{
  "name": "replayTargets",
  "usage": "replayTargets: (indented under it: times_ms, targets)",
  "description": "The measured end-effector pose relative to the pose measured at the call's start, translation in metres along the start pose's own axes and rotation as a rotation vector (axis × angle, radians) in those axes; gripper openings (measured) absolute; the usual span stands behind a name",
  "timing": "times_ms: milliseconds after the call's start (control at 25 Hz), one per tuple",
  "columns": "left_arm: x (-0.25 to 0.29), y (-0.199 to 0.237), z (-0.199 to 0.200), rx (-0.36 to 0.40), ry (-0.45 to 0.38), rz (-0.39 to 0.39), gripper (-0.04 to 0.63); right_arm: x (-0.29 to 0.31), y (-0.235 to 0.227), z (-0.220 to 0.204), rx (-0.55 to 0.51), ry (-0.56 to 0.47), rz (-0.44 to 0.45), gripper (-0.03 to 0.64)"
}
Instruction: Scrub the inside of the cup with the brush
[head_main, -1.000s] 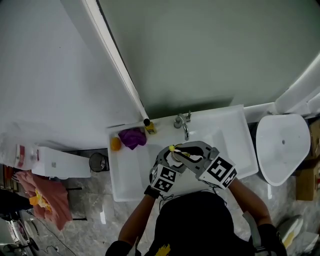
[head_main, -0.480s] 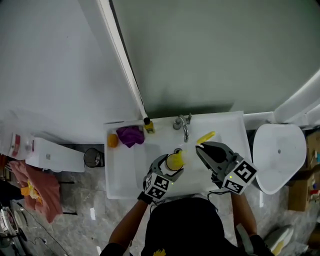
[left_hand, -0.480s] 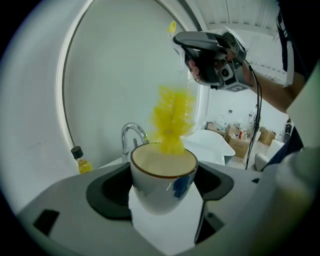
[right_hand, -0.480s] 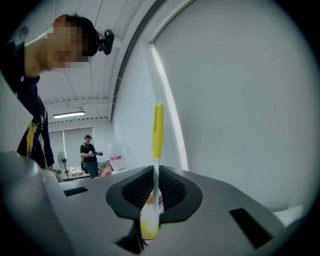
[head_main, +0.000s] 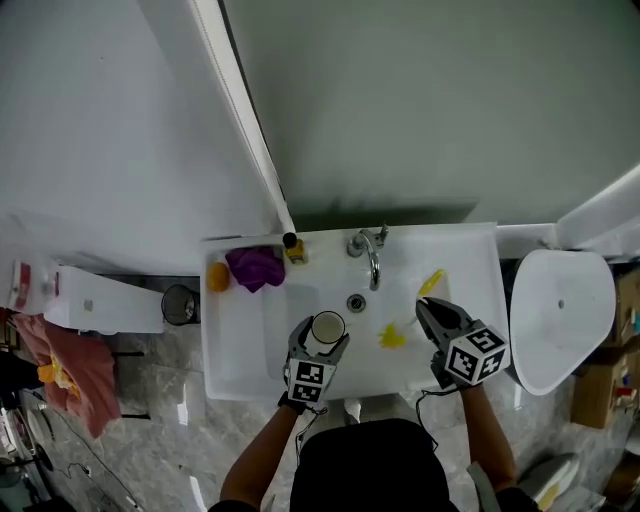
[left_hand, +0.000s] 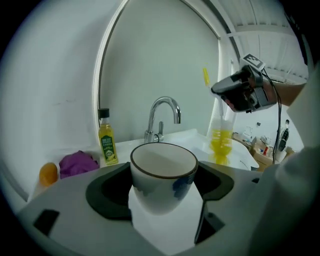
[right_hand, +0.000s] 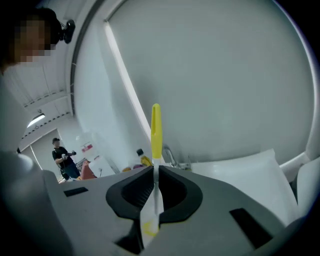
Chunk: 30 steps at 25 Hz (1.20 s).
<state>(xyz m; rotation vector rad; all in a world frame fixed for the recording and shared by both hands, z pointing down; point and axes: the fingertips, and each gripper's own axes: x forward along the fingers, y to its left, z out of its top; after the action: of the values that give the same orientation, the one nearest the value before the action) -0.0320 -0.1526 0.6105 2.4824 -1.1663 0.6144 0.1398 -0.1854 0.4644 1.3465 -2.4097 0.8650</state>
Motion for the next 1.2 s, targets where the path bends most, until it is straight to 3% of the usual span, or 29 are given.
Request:
replayTargets:
  times_ms: [160, 280, 520, 720, 1000, 1120, 1200]
  targets:
    - [0.038, 0.014, -0.022, 0.018, -0.027, 0.03, 0.398, 0.052, -0.045, -0.066, 0.052, 0.176, -0.035, 0.052]
    - [0.068, 0.026, -0.053, 0.022, -0.026, 0.056, 0.397, 0.09, -0.07, -0.121, 0.032, 0.307, -0.066, 0.053]
    - [0.136, 0.043, -0.127, -0.045, 0.044, 0.152, 0.397, 0.165, -0.114, -0.198, -0.004, 0.406, -0.085, 0.053]
    - [0.169, 0.048, -0.158, -0.072, 0.048, 0.261, 0.397, 0.199, -0.151, -0.236, 0.056, 0.426, -0.162, 0.054]
    - [0.183, 0.057, -0.163, -0.079, -0.02, 0.357, 0.399, 0.208, -0.158, -0.259, -0.068, 0.426, -0.314, 0.057]
    - [0.177, 0.059, -0.153, -0.074, -0.043, 0.387, 0.399, 0.207, -0.157, -0.26, -0.071, 0.413, -0.337, 0.057]
    - [0.177, 0.058, -0.165, -0.104, -0.009, 0.404, 0.399, 0.207, -0.156, -0.26, -0.082, 0.407, -0.335, 0.058]
